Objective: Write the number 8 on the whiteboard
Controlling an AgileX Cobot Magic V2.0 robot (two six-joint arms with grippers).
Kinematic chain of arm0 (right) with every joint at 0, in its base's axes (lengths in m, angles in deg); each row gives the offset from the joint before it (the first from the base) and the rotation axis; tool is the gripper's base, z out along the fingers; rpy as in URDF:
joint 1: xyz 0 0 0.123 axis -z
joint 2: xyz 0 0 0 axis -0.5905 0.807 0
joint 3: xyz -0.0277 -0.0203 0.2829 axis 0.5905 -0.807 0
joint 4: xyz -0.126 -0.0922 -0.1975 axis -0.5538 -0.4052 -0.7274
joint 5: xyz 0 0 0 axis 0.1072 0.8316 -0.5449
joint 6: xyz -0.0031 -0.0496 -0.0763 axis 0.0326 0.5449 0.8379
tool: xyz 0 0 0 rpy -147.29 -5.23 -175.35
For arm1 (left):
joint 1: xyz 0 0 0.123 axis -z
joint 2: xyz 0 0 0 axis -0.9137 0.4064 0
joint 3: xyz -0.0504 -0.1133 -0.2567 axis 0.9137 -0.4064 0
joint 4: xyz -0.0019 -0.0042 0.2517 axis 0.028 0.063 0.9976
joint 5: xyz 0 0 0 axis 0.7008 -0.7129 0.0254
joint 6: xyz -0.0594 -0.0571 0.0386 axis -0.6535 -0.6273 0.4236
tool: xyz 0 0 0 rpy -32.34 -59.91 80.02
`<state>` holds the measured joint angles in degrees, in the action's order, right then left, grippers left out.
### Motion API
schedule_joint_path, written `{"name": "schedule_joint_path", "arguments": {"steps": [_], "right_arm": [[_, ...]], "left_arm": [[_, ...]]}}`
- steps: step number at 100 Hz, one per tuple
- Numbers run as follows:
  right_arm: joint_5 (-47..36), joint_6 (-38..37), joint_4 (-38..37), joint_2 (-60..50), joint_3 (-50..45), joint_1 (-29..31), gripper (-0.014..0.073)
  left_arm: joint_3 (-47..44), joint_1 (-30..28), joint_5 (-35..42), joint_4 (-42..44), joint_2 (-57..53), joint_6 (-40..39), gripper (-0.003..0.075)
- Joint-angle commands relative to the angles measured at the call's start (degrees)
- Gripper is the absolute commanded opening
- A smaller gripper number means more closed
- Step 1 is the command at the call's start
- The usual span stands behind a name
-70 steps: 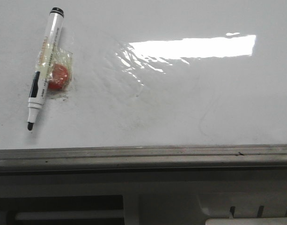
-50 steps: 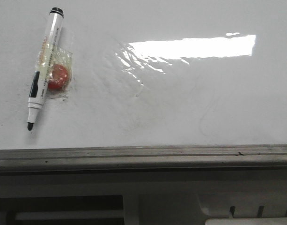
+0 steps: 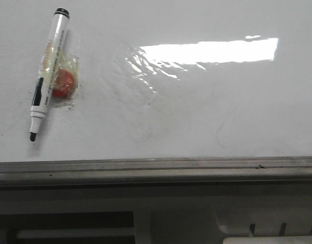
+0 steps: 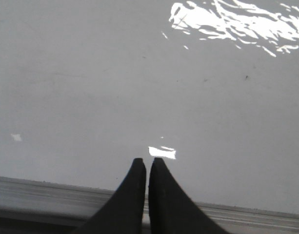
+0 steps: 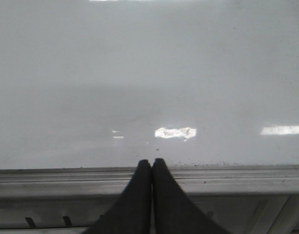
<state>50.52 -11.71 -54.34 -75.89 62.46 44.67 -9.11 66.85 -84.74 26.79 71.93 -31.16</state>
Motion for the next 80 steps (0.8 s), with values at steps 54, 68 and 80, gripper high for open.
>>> {"name": "schedule_joint_path", "arguments": {"steps": [54,68,80], "right_arm": [[-11.36,0.49,-4.56,-1.17,-0.76,0.37,-0.0063],[-12.62,0.49,-4.56,-1.17,-0.76,0.37,-0.0063],[-14.25,0.49,-4.56,-1.17,-0.76,0.37,-0.0063]], "left_arm": [[-1.78,-0.12,11.46,-0.01,-1.71,-0.31,-0.0020],[-1.78,-0.12,11.36,0.66,-1.71,-0.31,-0.0020],[-1.78,-0.12,10.87,0.66,-1.71,-0.31,-0.0020]]}}
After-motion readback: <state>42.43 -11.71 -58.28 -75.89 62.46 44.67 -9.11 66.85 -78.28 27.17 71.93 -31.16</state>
